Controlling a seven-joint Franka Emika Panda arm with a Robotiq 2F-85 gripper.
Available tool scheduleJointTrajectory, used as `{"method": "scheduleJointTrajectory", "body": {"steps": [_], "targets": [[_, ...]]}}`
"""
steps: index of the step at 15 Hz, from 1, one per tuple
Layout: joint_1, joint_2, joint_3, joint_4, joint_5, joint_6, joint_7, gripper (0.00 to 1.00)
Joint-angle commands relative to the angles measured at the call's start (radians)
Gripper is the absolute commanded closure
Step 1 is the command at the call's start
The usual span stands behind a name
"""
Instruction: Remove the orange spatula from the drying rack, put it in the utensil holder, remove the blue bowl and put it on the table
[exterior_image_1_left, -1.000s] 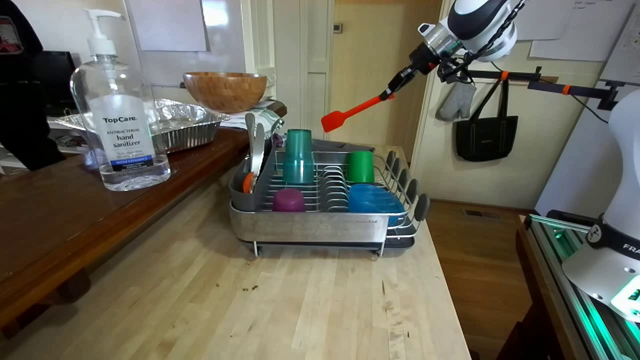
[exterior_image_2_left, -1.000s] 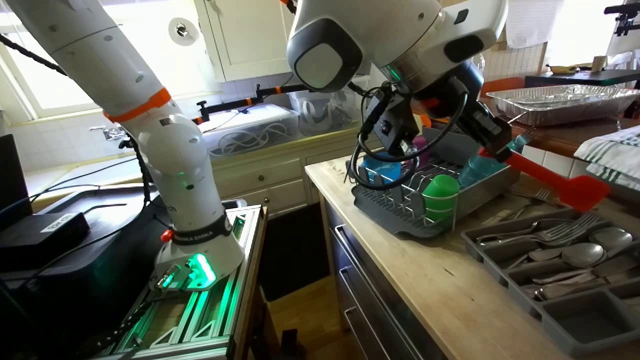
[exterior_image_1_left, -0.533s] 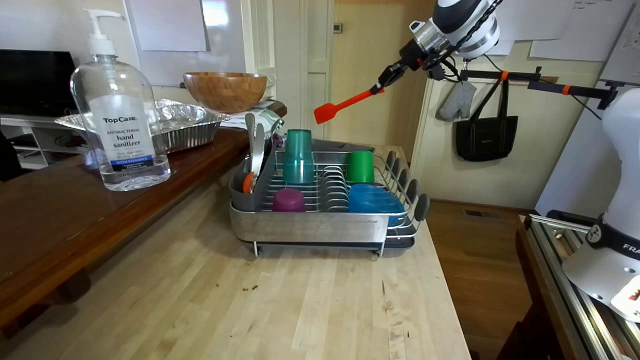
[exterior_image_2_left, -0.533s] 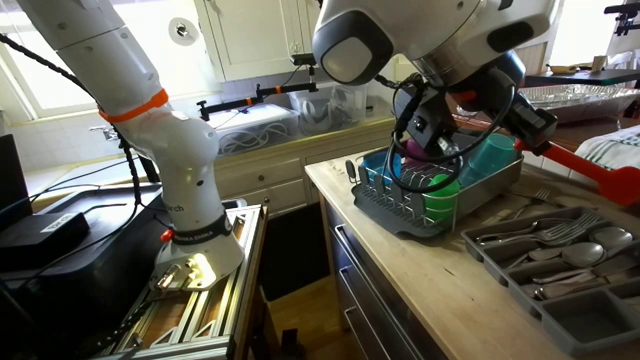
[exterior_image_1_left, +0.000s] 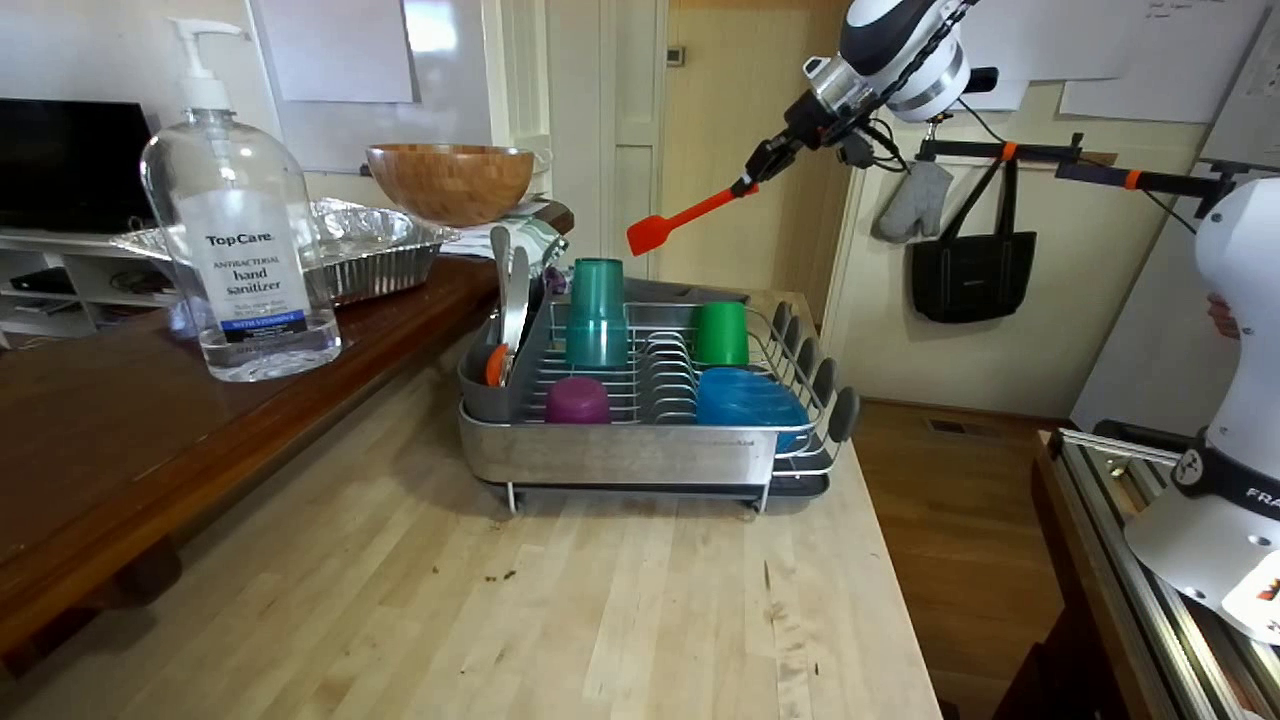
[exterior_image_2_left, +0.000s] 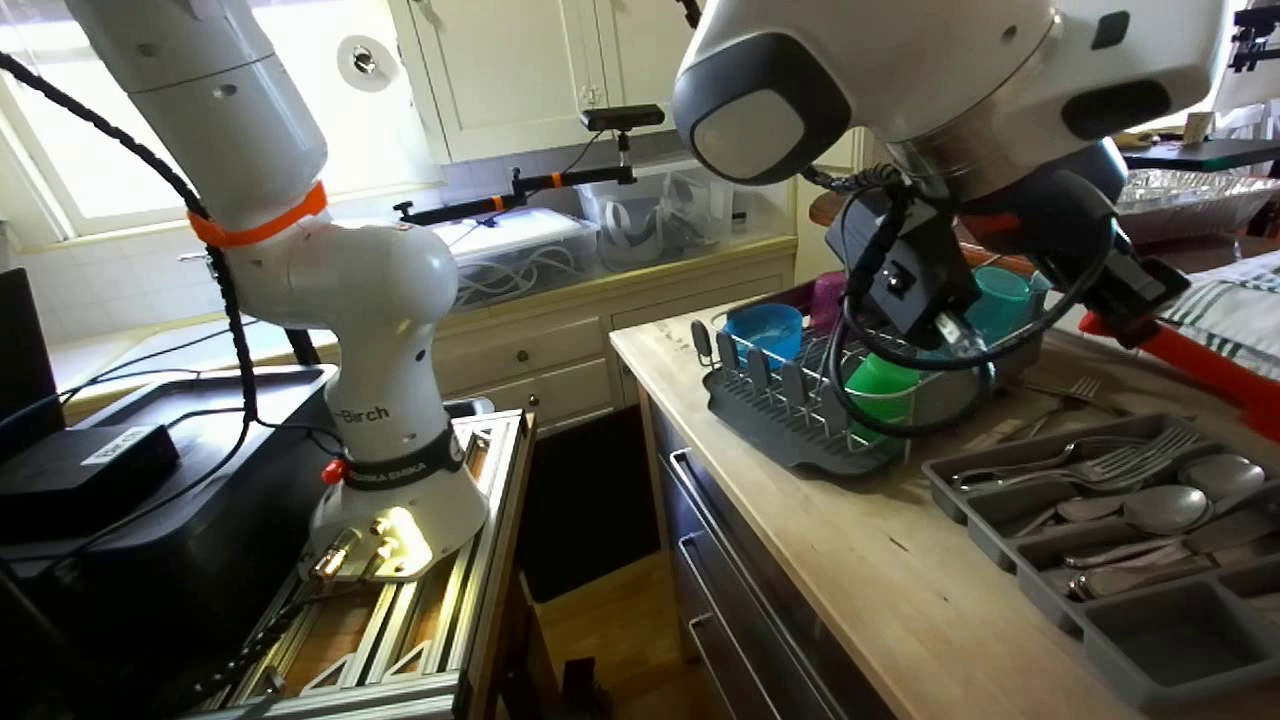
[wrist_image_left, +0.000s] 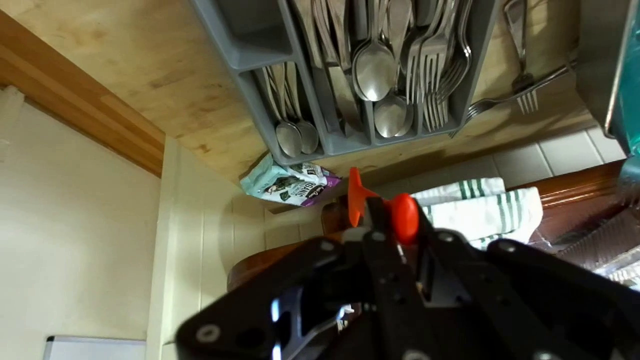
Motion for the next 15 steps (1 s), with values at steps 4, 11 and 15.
{"method": "scheduleJointTrajectory", "body": {"steps": [4, 11, 15], "targets": [[0.115, -0.002, -0.127, 0.030, -0.008, -0.024, 0.004, 0.89], [0.149, -0.016, -0.139, 0.036, -0.014, -0.010, 0.009, 0.97], [0.238, -0.035, -0.200, 0.058, -0.029, -0.012, 0.015, 0.97]]}}
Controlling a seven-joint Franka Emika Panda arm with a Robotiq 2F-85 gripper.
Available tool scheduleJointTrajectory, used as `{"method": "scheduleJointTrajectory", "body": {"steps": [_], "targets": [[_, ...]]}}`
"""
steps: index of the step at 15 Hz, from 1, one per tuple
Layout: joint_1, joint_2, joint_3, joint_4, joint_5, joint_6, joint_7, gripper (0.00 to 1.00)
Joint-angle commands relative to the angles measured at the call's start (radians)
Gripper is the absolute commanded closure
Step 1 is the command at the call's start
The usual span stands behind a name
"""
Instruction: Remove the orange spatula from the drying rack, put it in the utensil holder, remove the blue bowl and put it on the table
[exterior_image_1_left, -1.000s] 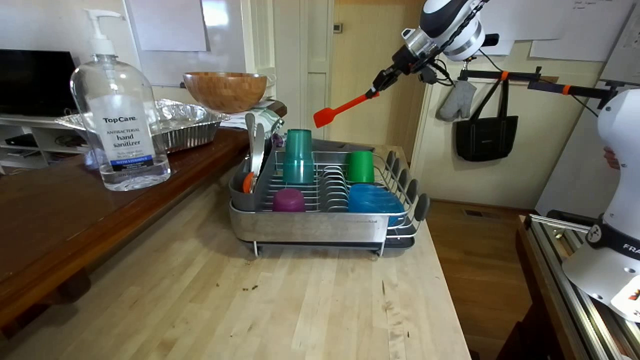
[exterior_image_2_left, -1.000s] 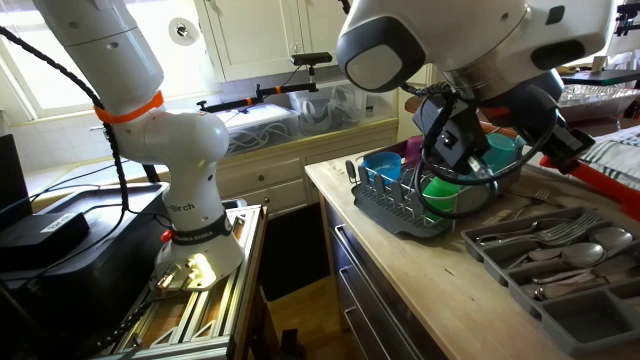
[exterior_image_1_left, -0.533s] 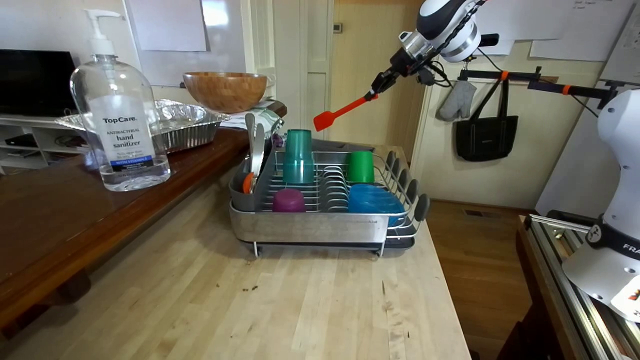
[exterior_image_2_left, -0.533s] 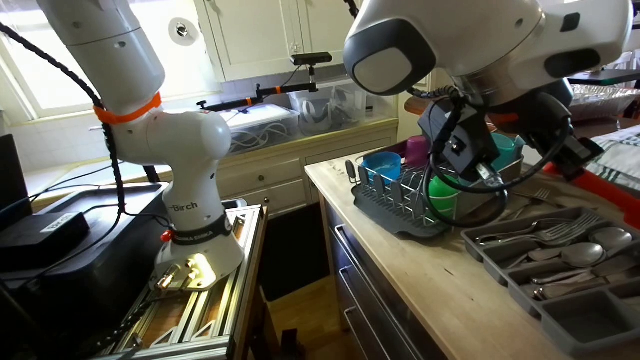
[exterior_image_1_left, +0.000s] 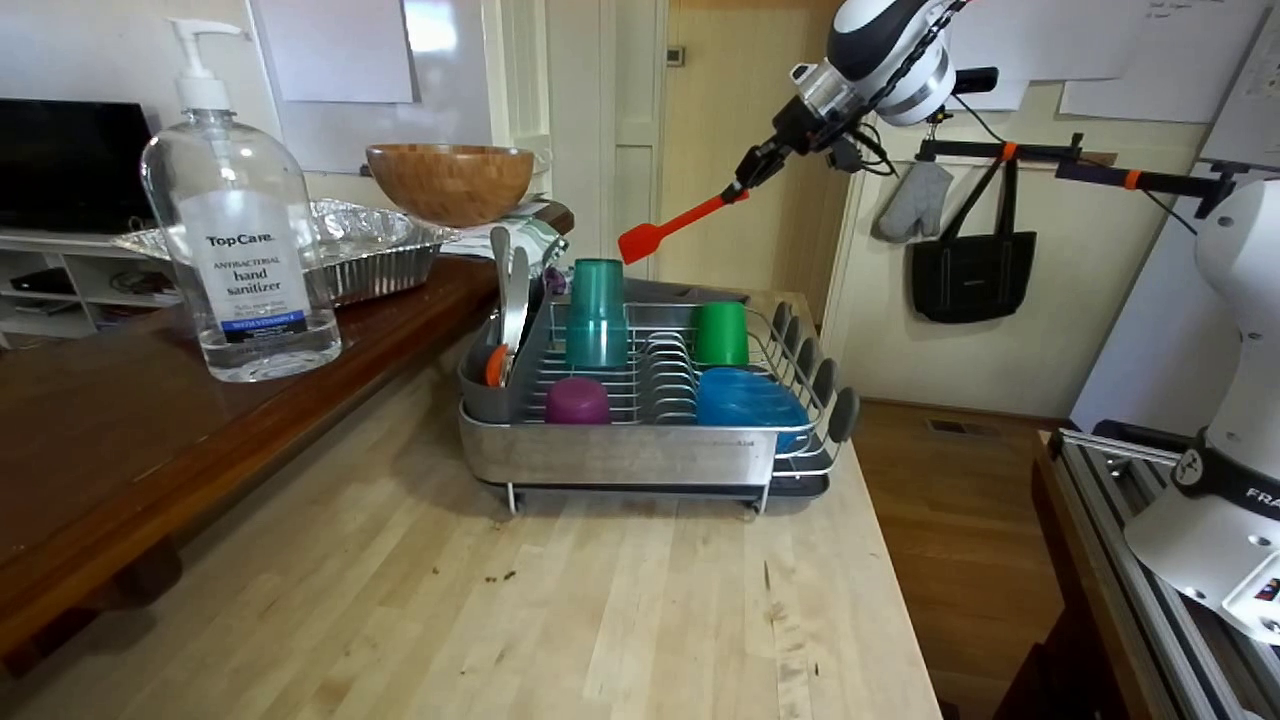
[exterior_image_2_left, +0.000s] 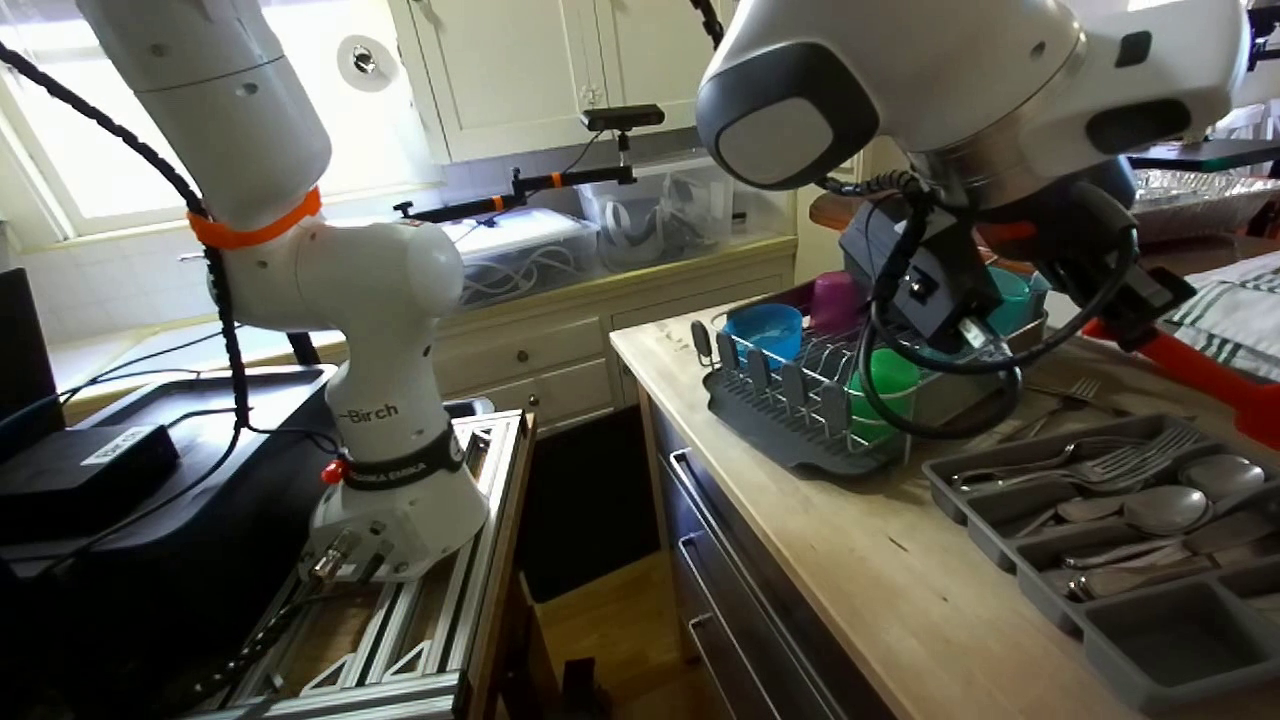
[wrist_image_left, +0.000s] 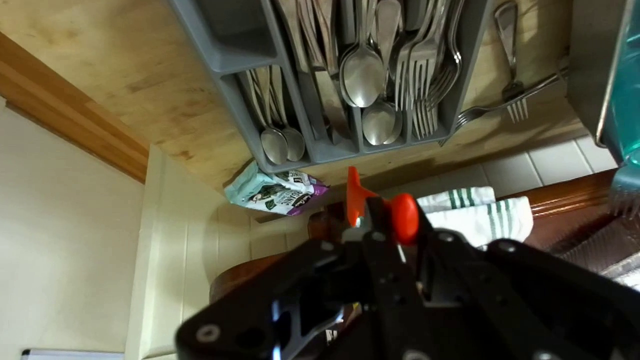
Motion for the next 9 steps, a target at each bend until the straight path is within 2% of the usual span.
{"method": "scheduleJointTrajectory", "body": {"steps": [1, 6, 9], "targets": [[0.112, -0.038, -0.089, 0.031, -0.027, 0.013, 0.010, 0.97], [0.264, -0.063, -0.243, 0.071, -0.056, 0.008, 0.047, 0.97], [0.373, -0.092, -0.358, 0.110, -0.109, 0.004, 0.078, 0.97]]}}
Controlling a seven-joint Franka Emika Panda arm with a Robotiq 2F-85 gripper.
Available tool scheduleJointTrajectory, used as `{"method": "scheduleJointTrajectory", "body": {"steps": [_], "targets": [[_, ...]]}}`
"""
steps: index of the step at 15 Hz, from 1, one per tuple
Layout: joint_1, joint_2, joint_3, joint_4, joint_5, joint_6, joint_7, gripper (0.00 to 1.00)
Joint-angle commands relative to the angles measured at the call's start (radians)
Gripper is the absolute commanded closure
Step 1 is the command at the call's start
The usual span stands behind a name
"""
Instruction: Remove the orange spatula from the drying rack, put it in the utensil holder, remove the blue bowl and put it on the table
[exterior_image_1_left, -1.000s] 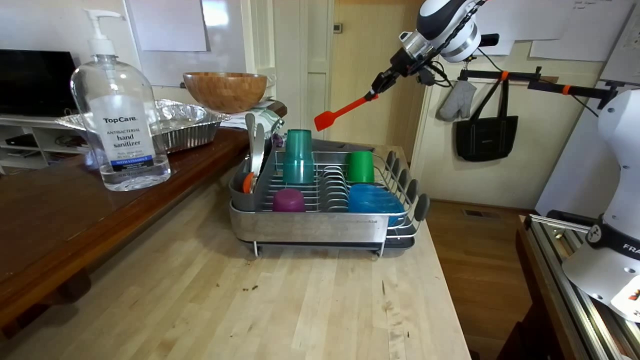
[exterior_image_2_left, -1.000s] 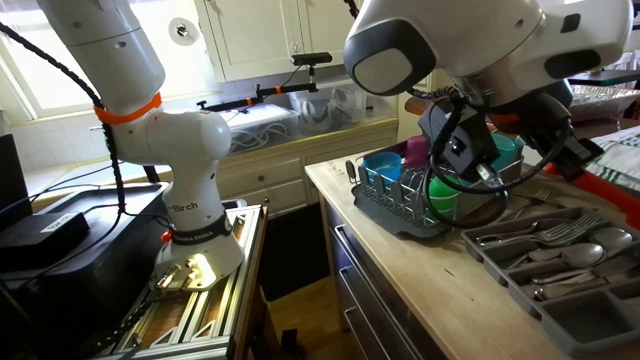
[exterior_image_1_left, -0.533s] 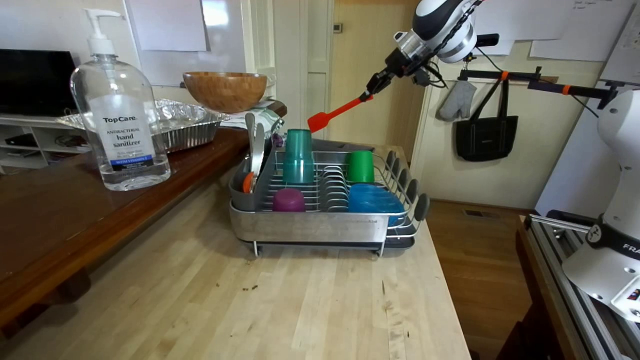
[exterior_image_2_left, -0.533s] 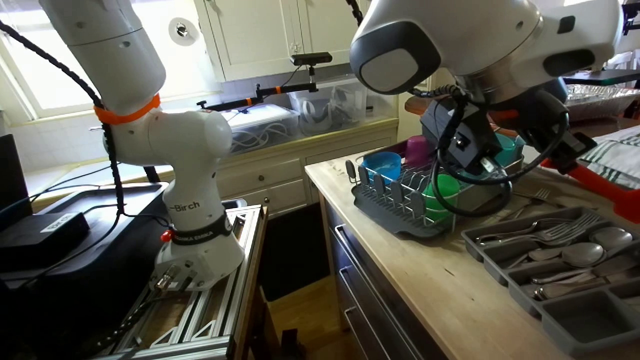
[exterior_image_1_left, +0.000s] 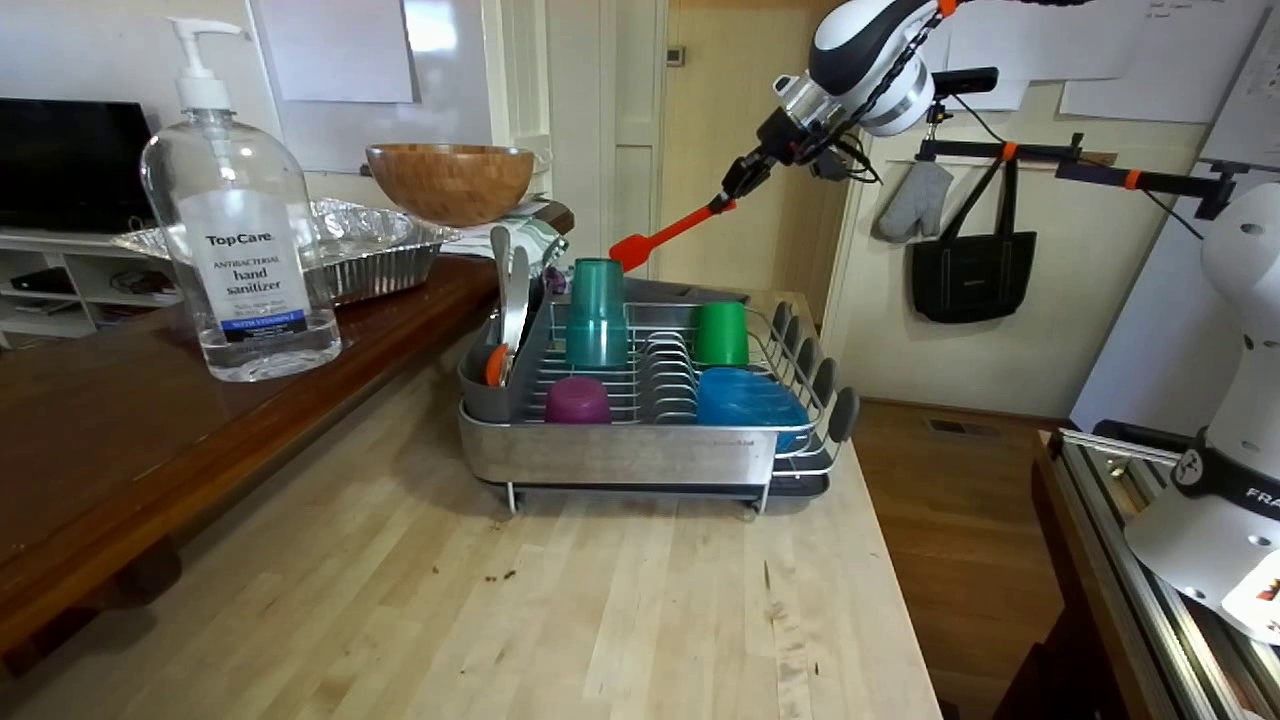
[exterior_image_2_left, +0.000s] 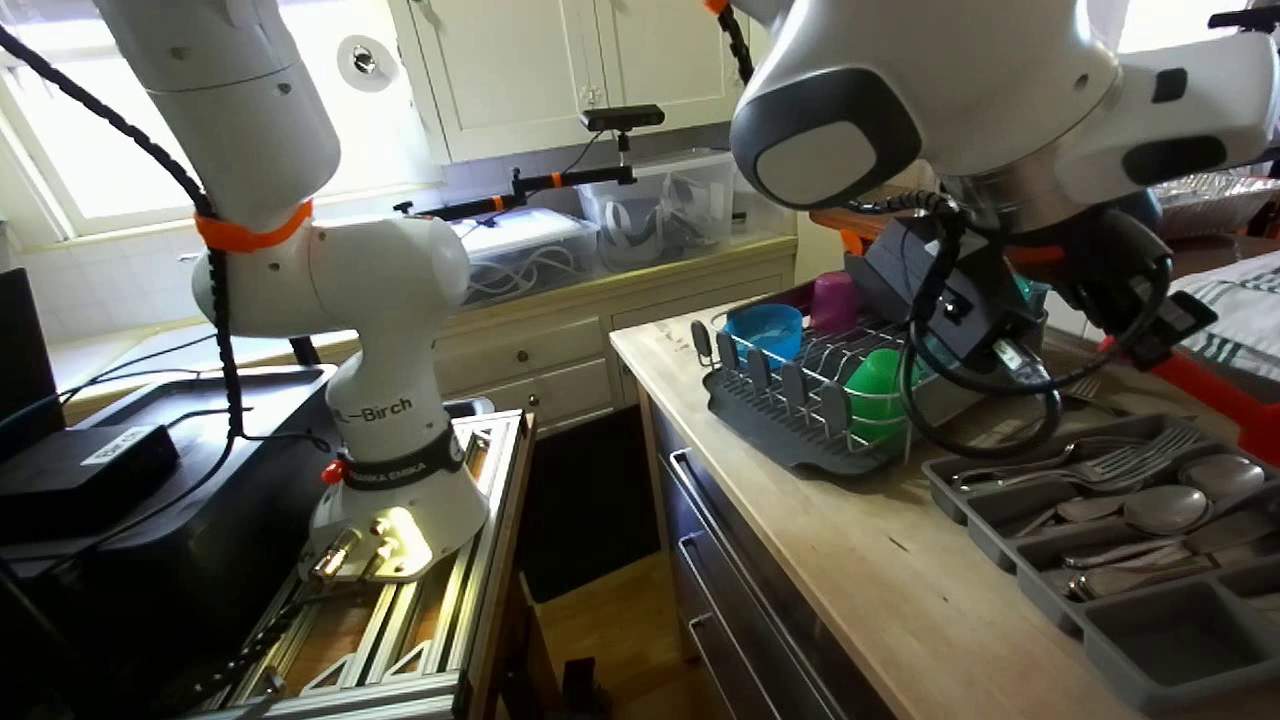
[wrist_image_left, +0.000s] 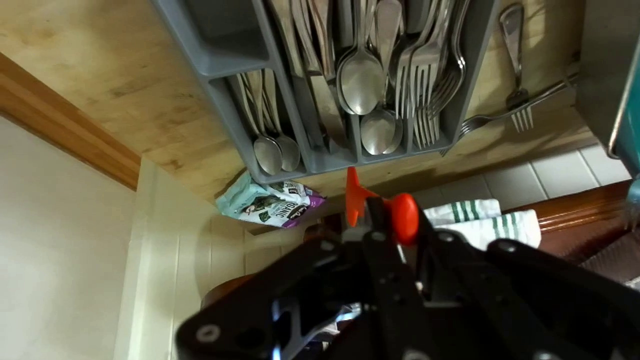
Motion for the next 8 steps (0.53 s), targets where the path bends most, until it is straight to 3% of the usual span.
{"method": "scheduleJointTrajectory", "body": {"steps": [1, 6, 7, 8], "targets": [[0.140, -0.081, -0.138, 0.074, -0.087, 0.000, 0.055, 0.97], [0.347, -0.163, -0.322, 0.203, -0.210, -0.017, 0.141, 0.97], [0.310, -0.222, -0.277, 0.227, -0.358, -0.017, 0.245, 0.97], [0.333, -0.248, -0.291, 0.257, -0.415, -0.030, 0.280, 0.97]]}}
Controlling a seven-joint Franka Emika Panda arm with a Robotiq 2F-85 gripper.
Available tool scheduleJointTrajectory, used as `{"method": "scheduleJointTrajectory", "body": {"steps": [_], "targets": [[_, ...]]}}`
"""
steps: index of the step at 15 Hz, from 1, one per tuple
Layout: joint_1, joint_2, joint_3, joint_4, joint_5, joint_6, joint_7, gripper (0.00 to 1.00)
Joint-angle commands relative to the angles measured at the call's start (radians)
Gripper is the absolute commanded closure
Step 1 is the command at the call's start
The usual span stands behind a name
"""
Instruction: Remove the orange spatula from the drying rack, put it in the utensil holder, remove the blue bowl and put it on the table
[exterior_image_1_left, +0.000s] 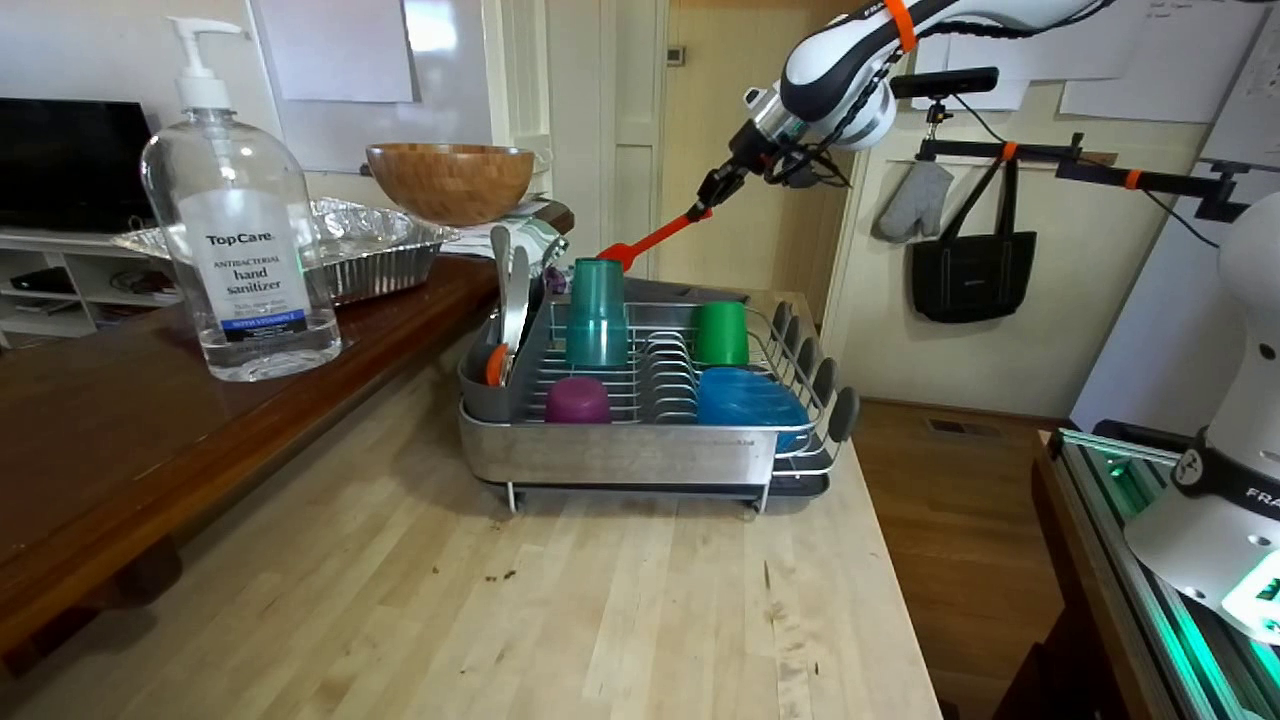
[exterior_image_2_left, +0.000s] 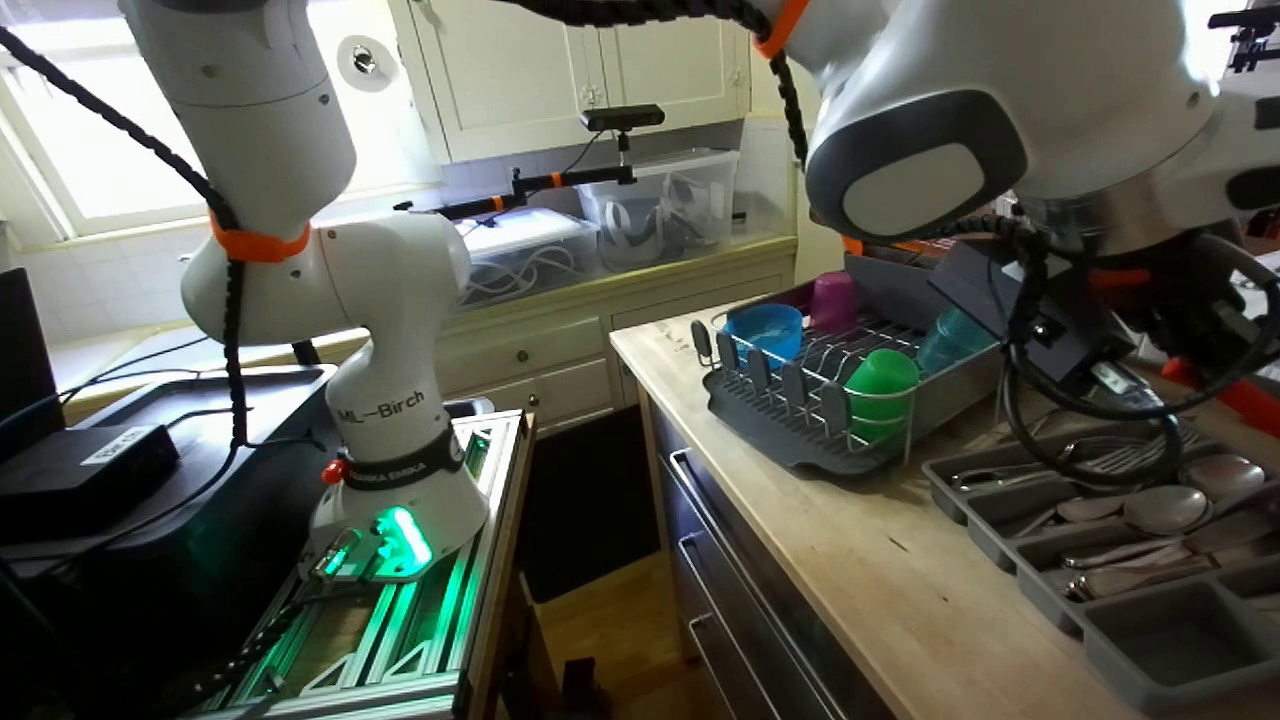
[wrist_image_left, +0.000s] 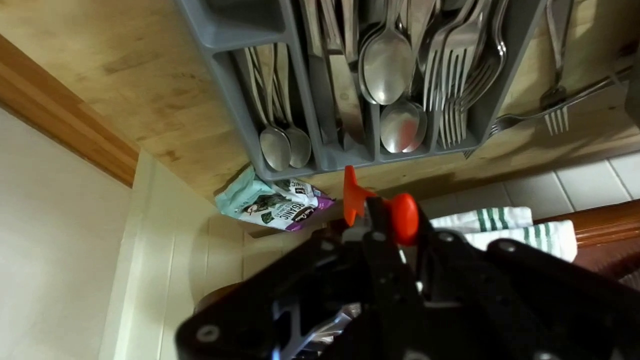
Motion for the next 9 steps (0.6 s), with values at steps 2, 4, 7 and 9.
{"method": "scheduleJointTrajectory", "body": {"steps": [2, 4, 7, 9], "targets": [[0.055, -0.185, -0.009, 0.158, -0.310, -0.064, 0.219, 0.97], [0.070, -0.225, -0.006, 0.193, -0.380, -0.108, 0.252, 0.97], [0.062, -0.249, 0.012, 0.200, -0.437, -0.145, 0.288, 0.97], [0.045, -0.225, 0.025, 0.160, -0.459, -0.140, 0.309, 0.97]]}}
